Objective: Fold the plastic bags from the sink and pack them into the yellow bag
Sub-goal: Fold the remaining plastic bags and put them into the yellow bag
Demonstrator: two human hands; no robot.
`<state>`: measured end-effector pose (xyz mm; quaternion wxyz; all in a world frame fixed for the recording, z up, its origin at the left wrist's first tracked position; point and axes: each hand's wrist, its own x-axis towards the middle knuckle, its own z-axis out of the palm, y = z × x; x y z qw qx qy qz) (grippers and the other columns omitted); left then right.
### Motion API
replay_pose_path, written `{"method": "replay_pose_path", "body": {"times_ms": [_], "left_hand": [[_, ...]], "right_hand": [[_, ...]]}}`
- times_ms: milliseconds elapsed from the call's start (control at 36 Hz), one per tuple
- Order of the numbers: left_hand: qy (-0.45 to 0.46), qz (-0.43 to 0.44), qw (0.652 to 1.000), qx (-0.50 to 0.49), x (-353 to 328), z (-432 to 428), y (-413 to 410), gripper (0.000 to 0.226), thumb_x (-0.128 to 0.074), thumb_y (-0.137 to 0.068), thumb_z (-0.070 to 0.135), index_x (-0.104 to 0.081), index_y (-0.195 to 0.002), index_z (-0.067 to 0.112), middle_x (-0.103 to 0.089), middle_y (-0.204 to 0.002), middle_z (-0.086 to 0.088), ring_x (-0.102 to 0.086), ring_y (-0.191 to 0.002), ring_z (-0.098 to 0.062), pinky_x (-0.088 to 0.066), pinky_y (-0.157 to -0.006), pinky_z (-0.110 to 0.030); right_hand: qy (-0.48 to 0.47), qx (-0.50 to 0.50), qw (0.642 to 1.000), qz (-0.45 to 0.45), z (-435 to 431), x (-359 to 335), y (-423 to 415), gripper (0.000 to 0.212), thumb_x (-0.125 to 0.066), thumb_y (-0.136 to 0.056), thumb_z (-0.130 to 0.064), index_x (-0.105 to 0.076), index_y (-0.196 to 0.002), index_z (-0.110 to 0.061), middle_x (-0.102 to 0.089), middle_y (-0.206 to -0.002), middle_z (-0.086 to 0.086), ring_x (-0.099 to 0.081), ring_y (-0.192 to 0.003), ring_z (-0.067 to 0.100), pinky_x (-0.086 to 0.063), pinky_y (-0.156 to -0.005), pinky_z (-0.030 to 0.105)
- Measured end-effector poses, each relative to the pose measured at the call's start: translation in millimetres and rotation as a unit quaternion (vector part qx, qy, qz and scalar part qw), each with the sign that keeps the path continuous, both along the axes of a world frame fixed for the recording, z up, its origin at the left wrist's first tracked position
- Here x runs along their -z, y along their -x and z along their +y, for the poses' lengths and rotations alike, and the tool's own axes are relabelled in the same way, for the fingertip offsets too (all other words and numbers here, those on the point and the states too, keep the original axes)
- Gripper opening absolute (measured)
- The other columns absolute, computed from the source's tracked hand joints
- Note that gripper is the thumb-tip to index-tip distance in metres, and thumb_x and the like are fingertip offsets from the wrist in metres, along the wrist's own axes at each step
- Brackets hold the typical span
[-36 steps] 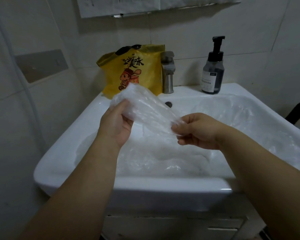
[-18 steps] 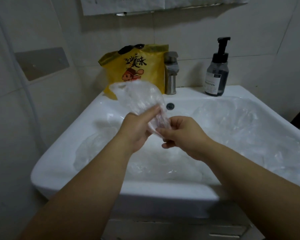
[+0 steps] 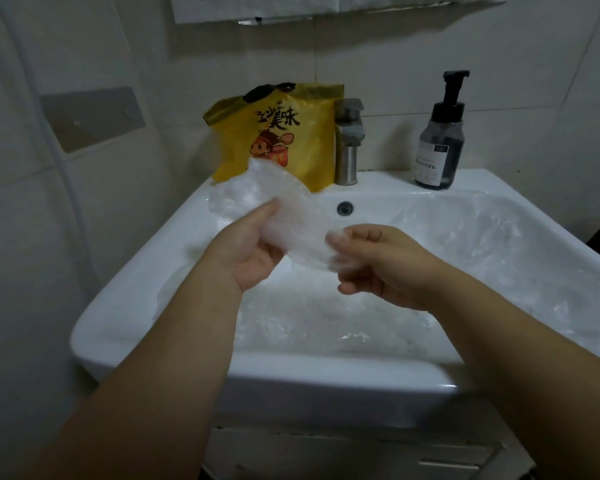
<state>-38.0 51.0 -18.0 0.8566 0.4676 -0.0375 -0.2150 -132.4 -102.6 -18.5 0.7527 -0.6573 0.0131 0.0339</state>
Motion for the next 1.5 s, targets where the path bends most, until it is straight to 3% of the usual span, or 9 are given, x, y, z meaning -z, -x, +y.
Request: {"method": "replay_pose_path", "body": {"times_ms": [139, 306, 472, 583, 667, 861, 1111, 1194, 1500], "left_hand": [[-0.025, 0.05, 0.998, -0.028, 3.1, 4.8, -6.3, 0.006, -0.06, -0.093, 0.008, -0.065, -0.091, 0.007, -0.074, -0.073, -0.003, -0.071, -0.062, -0.01, -0.055, -0.062, -0.017], [-0.04, 0.066, 0.997, 0.014, 5.6, 0.3, -3.9, 0.016, -0.064, -0.09, 0.009, -0.066, -0.105, 0.006, -0.075, -0.093, -0.01, -0.074, -0.074, -0.017, -0.059, -0.06, -0.024], [-0.107, 0.028, 0.991, 0.081, 10.2, -1.7, -6.2, 0.055, -0.072, -0.074, 0.007, -0.057, -0.126, -0.002, -0.067, -0.12, -0.017, -0.065, -0.11, -0.026, -0.056, -0.088, -0.033], [-0.233, -0.062, 0.969, 0.054, 16.8, -6.4, -5.8, 0.036, -0.07, -0.078, -0.009, -0.062, -0.113, -0.003, -0.073, -0.088, -0.007, -0.071, -0.076, -0.014, -0.054, -0.054, -0.019], [-0.26, -0.13, 0.955, 0.06, 20.0, -11.0, -5.9, 0.03, -0.066, -0.083, -0.004, -0.066, -0.112, 0.004, -0.073, -0.095, -0.007, -0.069, -0.088, -0.021, -0.054, -0.06, -0.022], [-0.196, -0.181, 0.958, 0.103, 12.9, -16.8, 6.7, 0.037, -0.051, -0.083, -0.02, -0.067, -0.105, 0.006, -0.071, -0.105, -0.014, -0.069, -0.094, -0.023, -0.059, -0.077, -0.026], [-0.117, -0.17, 0.963, 0.175, 10.9, -12.8, 8.6, 0.056, -0.036, -0.083, -0.027, -0.062, -0.116, 0.011, -0.067, -0.111, -0.012, -0.066, -0.099, -0.02, -0.056, -0.084, -0.027], [-0.118, -0.165, 0.959, 0.2, 10.7, -11.4, 9.7, 0.058, -0.037, -0.082, -0.026, -0.061, -0.118, 0.013, -0.066, -0.112, -0.012, -0.066, -0.099, -0.021, -0.058, -0.077, -0.026], [-0.134, -0.143, 0.967, 0.164, 4.7, -14.5, 13.6, 0.054, -0.069, -0.074, 0.044, -0.063, -0.119, 0.013, -0.07, -0.115, -0.009, -0.067, -0.107, -0.025, -0.055, -0.087, -0.042]], "right_hand": [[-0.122, 0.045, 0.991, 0.004, -5.2, -8.1, 0.4, 0.037, -0.037, -0.097, -0.007, -0.048, -0.132, -0.016, -0.064, -0.074, 0.013, -0.057, -0.05, 0.021, -0.053, -0.05, 0.03], [0.368, 0.052, 0.908, -0.194, -4.6, 14.0, 4.1, 0.081, -0.059, -0.088, 0.003, -0.021, -0.132, -0.053, -0.029, -0.137, -0.022, -0.042, -0.12, 0.006, -0.049, -0.088, 0.016], [0.319, 0.072, 0.914, -0.241, 3.0, 5.8, 5.1, 0.037, -0.068, -0.083, 0.001, -0.066, -0.094, -0.035, -0.047, -0.125, -0.016, -0.049, -0.098, -0.018, -0.041, -0.075, 0.001], [0.317, 0.05, 0.921, -0.22, 4.8, 5.0, 5.2, 0.006, -0.071, -0.084, -0.014, -0.074, -0.087, -0.018, -0.072, -0.089, 0.001, -0.06, -0.072, -0.001, -0.047, -0.07, 0.02], [0.332, 0.062, 0.924, -0.181, 5.0, 6.3, 2.3, 0.014, -0.066, -0.088, -0.026, -0.074, -0.093, -0.015, -0.072, -0.091, 0.011, -0.064, -0.078, 0.023, -0.051, -0.072, 0.03], [0.215, 0.162, 0.956, -0.114, -1.3, 6.0, -10.3, 0.021, -0.061, -0.092, -0.025, -0.069, -0.087, -0.007, -0.069, -0.078, 0.003, -0.061, -0.067, 0.006, -0.047, -0.06, 0.01], [-0.023, 0.165, 0.982, 0.085, -7.8, 1.0, -12.5, 0.077, -0.08, -0.073, -0.035, -0.042, -0.134, -0.009, -0.056, -0.126, 0.01, -0.057, -0.108, 0.026, -0.055, -0.075, 0.036], [-0.113, 0.124, 0.981, 0.093, -7.6, -1.6, -9.3, 0.042, -0.07, -0.083, -0.022, -0.056, -0.119, -0.005, -0.067, -0.107, 0.013, -0.067, -0.086, 0.023, -0.057, -0.062, 0.029], [-0.008, 0.116, 0.993, 0.003, -3.0, 1.9, -10.8, 0.039, -0.069, -0.08, 0.001, -0.055, -0.116, -0.005, -0.067, -0.107, 0.012, -0.07, -0.091, 0.027, -0.06, -0.073, 0.033]]}}
